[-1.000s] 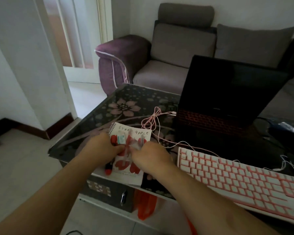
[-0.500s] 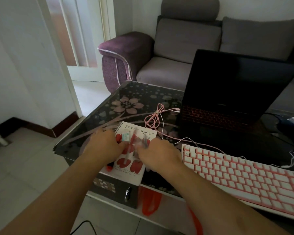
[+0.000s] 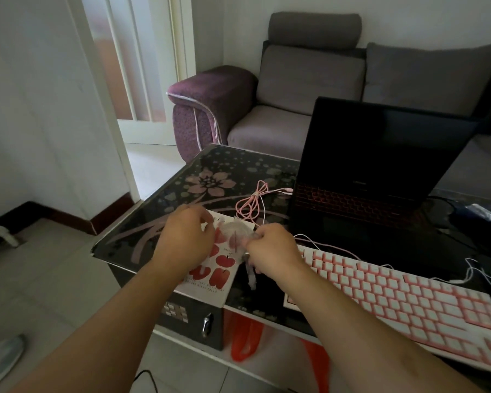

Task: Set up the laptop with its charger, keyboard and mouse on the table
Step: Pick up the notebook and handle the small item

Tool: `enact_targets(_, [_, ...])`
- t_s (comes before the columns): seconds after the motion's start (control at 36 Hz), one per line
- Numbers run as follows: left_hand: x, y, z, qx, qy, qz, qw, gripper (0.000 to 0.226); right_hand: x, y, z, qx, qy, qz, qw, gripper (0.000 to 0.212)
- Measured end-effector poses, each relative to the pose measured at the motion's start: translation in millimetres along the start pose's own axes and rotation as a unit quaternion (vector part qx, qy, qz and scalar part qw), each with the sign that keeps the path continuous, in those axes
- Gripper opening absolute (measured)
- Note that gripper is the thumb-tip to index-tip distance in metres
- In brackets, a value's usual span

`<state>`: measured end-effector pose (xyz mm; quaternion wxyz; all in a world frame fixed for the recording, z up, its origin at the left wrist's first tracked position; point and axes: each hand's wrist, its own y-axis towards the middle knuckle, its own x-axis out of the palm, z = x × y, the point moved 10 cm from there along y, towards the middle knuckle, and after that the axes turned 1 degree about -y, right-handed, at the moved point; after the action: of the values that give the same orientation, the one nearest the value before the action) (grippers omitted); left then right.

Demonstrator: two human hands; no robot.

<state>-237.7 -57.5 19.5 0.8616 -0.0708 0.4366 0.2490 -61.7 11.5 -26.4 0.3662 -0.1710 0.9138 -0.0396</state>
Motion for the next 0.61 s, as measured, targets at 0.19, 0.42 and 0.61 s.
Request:
enact_targets(0.19, [11, -3, 11, -0.089, -0.227, -0.079, 0.967, 0.042, -9, -5, -17, -0.013, 0.16, -0.047, 0.986, 0.021])
enact_targets(0.42, [-10, 29, -13, -0.125, -0.34, 0.013, 0.932, 0.022, -5, 25, -38, -0.039, 0.152, -0.012, 0.988, 0.022])
enact_targets(0.61, [-24, 64, -76, -0.188, -0.252, 0.069, 0.947, 0.026, 8, 75, -47, -0.03, 0.142, -0.012, 0.989, 0.017])
